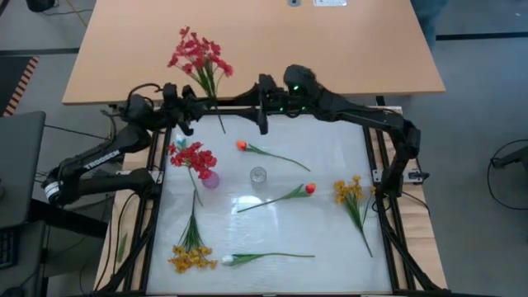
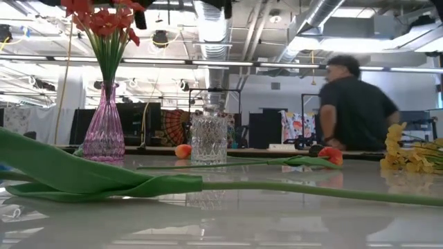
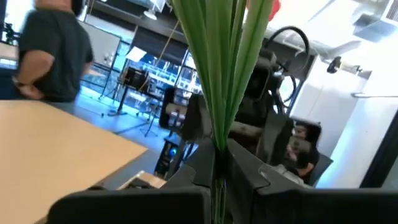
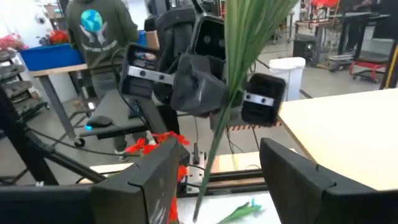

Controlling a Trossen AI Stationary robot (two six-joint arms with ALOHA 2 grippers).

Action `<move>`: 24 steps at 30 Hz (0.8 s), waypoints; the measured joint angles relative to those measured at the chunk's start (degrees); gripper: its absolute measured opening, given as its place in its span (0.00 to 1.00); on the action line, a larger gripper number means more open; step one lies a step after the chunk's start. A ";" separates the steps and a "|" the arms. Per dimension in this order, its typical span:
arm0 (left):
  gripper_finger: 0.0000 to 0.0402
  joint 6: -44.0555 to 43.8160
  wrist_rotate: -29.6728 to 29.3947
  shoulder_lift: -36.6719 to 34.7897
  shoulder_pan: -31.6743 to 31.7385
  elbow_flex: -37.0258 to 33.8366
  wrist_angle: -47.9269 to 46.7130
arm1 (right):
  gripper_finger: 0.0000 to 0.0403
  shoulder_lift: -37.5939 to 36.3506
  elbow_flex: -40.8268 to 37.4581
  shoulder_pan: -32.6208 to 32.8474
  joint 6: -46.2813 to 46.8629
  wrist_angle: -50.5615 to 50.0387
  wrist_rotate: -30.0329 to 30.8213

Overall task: Sort flowers into vase by color
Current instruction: Put the red flowers into the violet vase

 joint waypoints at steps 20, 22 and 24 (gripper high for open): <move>0.01 3.49 -0.07 2.87 -2.17 0.00 -3.05 | 0.46 7.39 -0.05 0.88 5.84 8.39 -0.01; 0.01 3.75 -0.13 2.87 -2.17 0.00 -3.62 | 0.39 7.55 -0.17 0.90 6.05 8.15 1.11; 0.01 3.56 -0.23 2.87 -2.17 0.00 -3.63 | 0.30 7.43 -0.14 0.98 5.65 7.99 2.26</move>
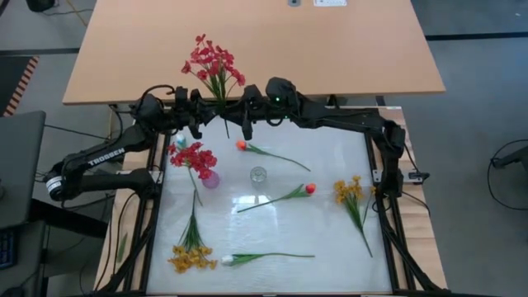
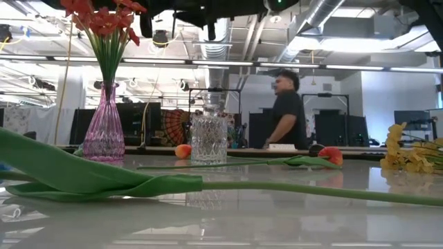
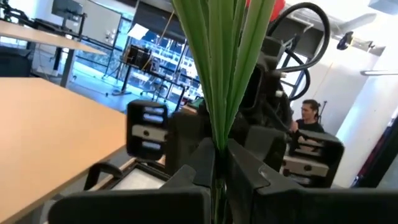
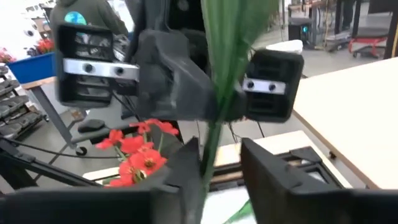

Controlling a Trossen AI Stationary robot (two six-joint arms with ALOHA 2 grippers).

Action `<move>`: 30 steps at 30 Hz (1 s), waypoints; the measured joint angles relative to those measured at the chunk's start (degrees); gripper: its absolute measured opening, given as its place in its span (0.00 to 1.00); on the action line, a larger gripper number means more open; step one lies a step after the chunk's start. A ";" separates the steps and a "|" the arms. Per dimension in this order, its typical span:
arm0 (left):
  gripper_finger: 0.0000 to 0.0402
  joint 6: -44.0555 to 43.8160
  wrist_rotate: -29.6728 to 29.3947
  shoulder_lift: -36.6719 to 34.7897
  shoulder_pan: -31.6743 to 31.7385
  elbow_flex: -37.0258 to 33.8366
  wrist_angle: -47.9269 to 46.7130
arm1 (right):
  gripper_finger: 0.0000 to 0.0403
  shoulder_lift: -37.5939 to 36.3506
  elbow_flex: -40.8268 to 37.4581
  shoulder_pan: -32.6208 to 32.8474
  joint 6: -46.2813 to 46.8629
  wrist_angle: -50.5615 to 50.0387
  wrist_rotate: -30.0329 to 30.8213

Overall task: Sort flowers into vase by color
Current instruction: Put the red flowers into the violet vase

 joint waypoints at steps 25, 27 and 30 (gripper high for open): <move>0.47 15.58 -4.96 -21.32 10.99 0.09 -42.54 | 0.07 -2.19 -31.71 5.03 15.35 46.89 11.28; 0.47 16.57 -11.90 -22.88 11.67 0.09 -47.09 | 0.07 0.08 -32.00 6.91 15.20 50.79 14.33; 0.47 16.64 -21.98 -23.80 12.38 0.09 -53.51 | 0.07 3.00 -31.45 8.33 15.41 54.93 17.42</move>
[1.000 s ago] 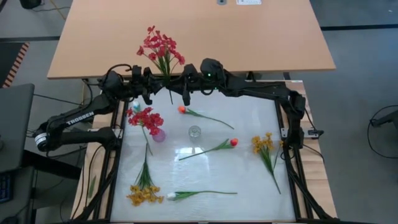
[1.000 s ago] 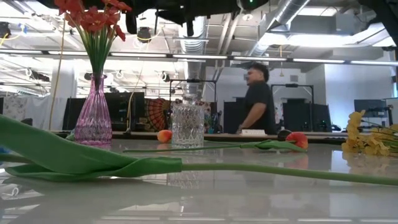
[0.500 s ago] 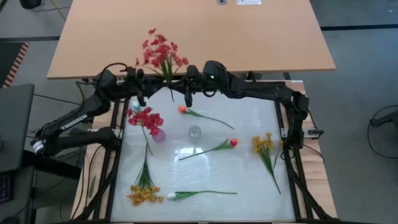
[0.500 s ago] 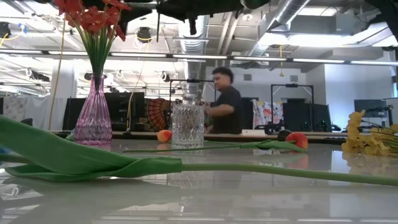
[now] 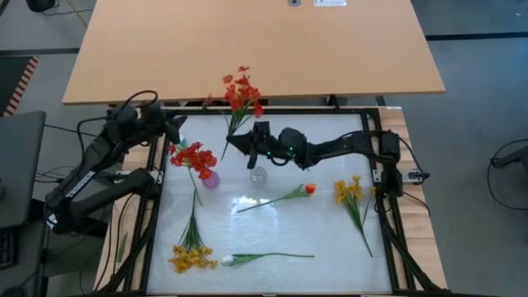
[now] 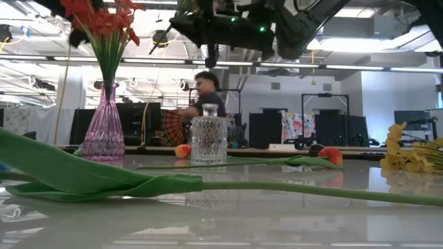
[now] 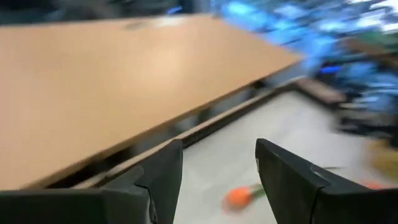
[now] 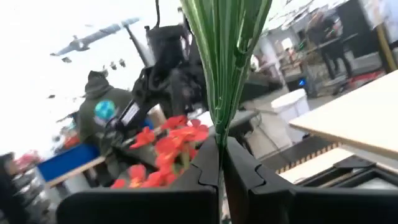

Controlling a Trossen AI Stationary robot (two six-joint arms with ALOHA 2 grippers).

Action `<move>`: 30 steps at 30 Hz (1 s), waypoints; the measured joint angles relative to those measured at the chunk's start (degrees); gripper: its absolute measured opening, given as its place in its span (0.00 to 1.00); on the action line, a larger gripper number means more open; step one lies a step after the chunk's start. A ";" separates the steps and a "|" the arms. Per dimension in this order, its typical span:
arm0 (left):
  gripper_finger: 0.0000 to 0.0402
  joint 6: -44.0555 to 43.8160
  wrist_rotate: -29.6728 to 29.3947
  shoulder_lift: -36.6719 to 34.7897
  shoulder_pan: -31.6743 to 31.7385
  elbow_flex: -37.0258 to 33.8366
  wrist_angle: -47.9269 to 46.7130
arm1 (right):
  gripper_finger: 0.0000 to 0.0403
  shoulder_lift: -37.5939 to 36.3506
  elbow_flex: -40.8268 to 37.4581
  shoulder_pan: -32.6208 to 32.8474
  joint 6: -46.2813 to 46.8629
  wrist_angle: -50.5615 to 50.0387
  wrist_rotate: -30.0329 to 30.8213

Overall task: Sort flowers into vase by color
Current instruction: Put the red flowers into the violet vase

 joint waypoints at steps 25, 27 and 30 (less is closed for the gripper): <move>0.47 6.84 -7.09 12.01 0.25 -0.11 -18.78 | 0.07 13.89 11.15 3.78 -1.67 3.39 7.27; 0.47 6.84 -7.56 12.17 0.25 -0.77 -18.15 | 0.07 13.86 11.15 3.85 -2.90 2.65 7.88; 0.47 6.12 -7.62 12.27 0.25 -2.84 -17.87 | 0.07 13.86 11.13 3.92 -3.99 2.40 9.04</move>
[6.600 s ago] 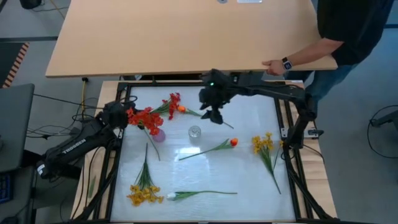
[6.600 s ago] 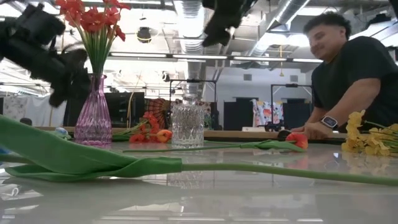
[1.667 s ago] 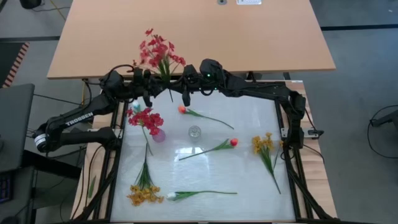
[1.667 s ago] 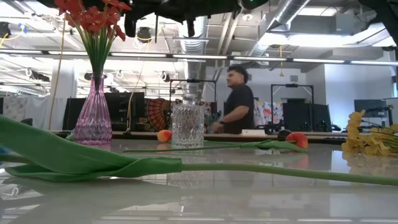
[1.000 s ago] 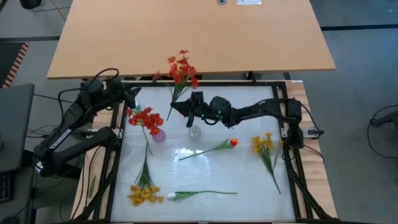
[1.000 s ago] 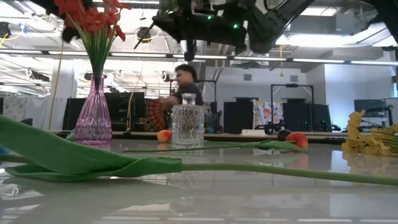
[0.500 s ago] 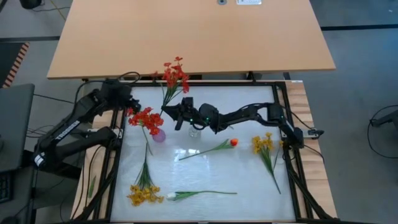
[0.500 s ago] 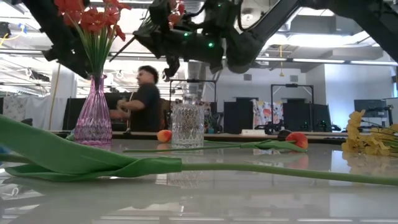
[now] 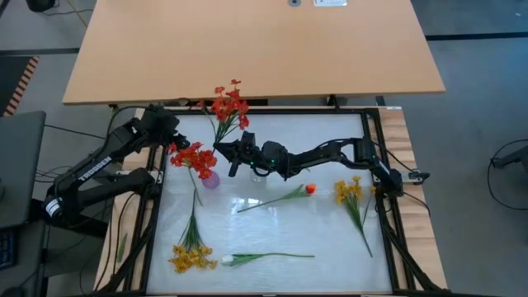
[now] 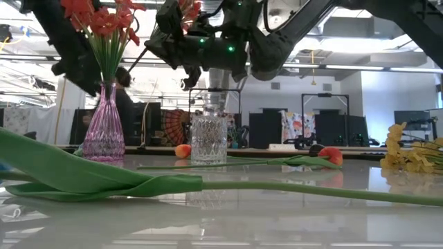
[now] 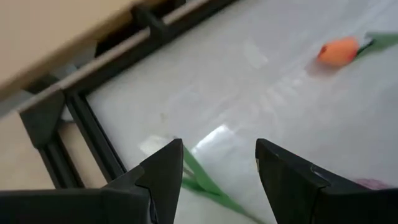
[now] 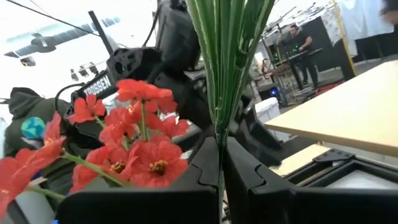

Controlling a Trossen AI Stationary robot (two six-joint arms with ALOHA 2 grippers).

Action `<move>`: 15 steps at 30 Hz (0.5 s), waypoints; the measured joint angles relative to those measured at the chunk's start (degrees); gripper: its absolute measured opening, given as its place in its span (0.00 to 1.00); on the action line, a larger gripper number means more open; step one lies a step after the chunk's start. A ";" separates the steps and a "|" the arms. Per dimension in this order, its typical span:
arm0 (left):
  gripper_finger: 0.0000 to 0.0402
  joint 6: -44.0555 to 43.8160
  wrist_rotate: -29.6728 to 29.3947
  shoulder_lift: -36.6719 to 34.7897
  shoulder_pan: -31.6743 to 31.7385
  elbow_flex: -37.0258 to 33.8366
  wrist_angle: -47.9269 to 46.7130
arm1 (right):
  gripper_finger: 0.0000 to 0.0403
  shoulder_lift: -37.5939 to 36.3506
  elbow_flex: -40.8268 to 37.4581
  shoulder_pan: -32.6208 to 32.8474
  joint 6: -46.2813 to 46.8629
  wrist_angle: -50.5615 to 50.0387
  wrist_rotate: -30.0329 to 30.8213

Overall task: Sort flowers into vase by color
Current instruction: Put the red flowers into the violet vase

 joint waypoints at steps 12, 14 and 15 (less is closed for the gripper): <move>0.47 -0.13 -0.02 1.07 0.00 0.27 0.81 | 0.07 0.91 1.50 1.58 -0.12 0.14 1.98; 0.47 -0.14 -0.03 1.53 0.00 0.27 0.81 | 0.07 2.20 3.07 2.12 -0.39 0.26 2.63; 0.47 -0.15 -0.02 1.76 -0.03 0.27 0.81 | 0.07 3.48 4.30 2.24 -0.47 -0.22 2.80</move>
